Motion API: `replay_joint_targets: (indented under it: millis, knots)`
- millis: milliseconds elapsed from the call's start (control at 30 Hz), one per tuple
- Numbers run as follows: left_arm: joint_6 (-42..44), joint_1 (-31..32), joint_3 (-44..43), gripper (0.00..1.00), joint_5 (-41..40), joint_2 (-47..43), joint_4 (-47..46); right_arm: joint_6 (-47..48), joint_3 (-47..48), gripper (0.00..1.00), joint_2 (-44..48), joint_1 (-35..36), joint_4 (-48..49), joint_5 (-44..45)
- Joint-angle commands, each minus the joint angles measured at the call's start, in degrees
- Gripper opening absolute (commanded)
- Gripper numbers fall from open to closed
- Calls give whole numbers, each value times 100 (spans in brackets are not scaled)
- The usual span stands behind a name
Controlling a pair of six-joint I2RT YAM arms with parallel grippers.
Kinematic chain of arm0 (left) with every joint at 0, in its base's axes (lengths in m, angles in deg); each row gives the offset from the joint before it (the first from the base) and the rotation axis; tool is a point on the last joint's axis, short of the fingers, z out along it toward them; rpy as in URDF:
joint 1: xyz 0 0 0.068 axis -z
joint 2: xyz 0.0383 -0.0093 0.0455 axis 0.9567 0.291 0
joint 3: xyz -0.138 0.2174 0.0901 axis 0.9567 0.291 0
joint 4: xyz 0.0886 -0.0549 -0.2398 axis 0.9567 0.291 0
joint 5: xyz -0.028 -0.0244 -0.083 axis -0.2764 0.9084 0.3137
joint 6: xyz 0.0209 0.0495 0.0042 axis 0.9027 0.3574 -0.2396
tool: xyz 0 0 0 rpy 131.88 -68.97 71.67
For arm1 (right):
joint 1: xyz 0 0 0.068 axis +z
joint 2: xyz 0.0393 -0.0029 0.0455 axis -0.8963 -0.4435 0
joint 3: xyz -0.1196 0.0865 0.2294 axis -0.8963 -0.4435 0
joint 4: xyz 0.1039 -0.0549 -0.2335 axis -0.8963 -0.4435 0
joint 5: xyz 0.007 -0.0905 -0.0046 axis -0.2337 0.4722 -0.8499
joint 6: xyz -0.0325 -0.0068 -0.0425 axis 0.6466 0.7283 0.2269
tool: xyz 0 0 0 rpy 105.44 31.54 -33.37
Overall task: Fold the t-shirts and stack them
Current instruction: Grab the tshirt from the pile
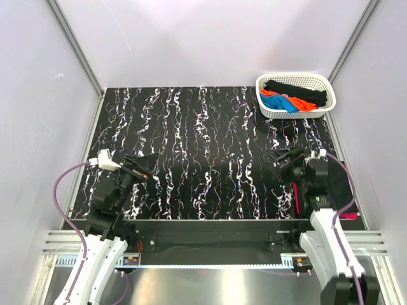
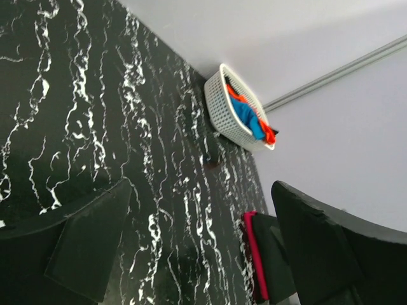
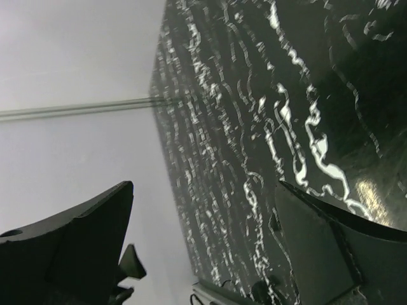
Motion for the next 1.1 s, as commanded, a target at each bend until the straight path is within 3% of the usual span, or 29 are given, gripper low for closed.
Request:
replay_joint_targets:
  millis: [0, 133, 333, 433, 467, 533, 767, 933, 1067]
  knots:
    - [304, -22, -366, 99, 386, 359, 57, 825, 848, 100, -977, -28, -263, 524]
    - [558, -31, -560, 99, 756, 570, 110, 887, 1481, 100, -2136, -563, -246, 94]
    - [779, -31, -771, 99, 968, 448, 365, 1449, 2728, 98, -3341, -827, -53, 928]
    - [638, -31, -771, 99, 1108, 386, 444, 1748, 3764, 84, -3886, -1152, -53, 1393]
    - [612, -31, -780, 99, 1169, 386, 453, 1784, 3959, 69, -4028, -1248, -53, 1508]
    - [550, -31, -771, 99, 1196, 351, 540, 1801, 4486, 56, -4441, -1565, -44, 1702]
    - [620, -40, -964, 99, 1223, 693, 550, 2118, 5858, 58, -5821, -1873, -35, 1404]
    - [778, 4, -1123, 99, 1346, 1036, 558, 2030, 6543, 36, -6735, -1935, -17, 894]
    - [858, 127, -1132, 99, 1284, 966, 637, 2039, 6790, 34, -7122, -1970, -18, 1025]
